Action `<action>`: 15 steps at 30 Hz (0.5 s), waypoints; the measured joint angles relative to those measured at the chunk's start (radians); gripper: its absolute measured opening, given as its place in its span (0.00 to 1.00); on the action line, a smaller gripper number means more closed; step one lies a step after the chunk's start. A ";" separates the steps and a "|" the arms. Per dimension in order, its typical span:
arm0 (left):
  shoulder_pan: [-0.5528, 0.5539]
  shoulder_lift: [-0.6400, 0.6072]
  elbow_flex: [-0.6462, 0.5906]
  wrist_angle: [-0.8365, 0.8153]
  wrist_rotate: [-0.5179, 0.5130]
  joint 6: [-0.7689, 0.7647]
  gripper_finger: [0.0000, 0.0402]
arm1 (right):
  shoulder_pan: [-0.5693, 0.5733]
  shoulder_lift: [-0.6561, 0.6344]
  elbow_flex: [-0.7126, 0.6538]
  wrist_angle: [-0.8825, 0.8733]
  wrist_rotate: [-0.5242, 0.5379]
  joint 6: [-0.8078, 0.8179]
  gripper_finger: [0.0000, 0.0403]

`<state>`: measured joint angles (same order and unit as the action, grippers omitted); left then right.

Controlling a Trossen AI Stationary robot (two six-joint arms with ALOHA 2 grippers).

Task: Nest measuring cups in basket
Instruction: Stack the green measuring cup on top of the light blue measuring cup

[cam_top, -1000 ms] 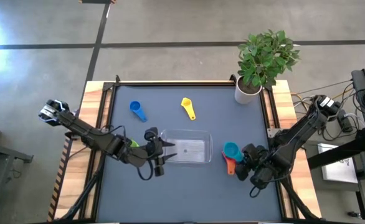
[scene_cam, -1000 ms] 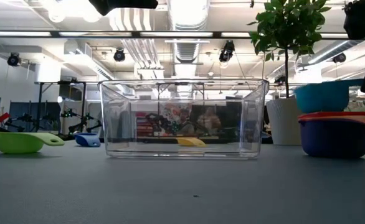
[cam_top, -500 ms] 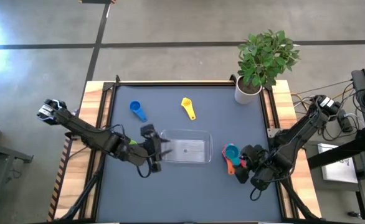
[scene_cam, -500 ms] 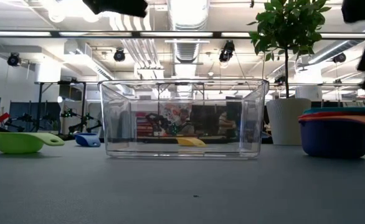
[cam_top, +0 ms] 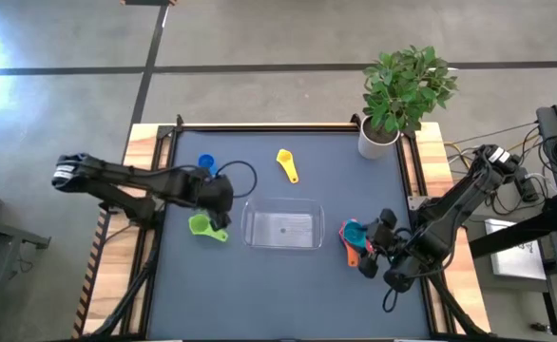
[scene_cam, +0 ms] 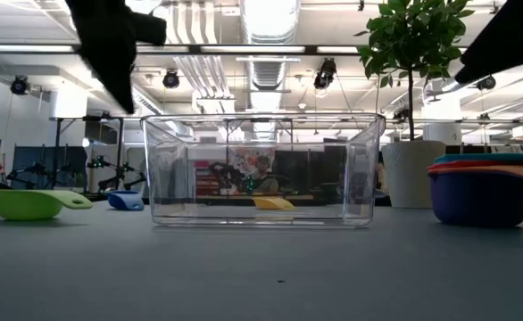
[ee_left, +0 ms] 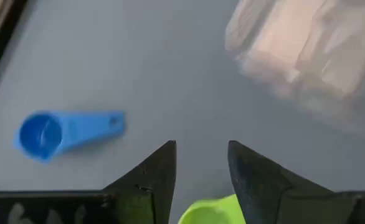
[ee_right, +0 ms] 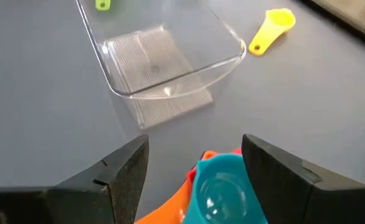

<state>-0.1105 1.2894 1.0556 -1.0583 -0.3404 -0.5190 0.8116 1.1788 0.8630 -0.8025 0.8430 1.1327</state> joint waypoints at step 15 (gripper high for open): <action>0.244 -0.006 -0.240 -0.006 0.298 0.102 0.32 | 0.000 -0.012 0.001 -0.005 0.024 -0.115 0.59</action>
<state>0.1334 1.2831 0.8158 -1.0644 -0.0424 -0.4173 0.8116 1.1664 0.8639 -0.8074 0.8671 1.0179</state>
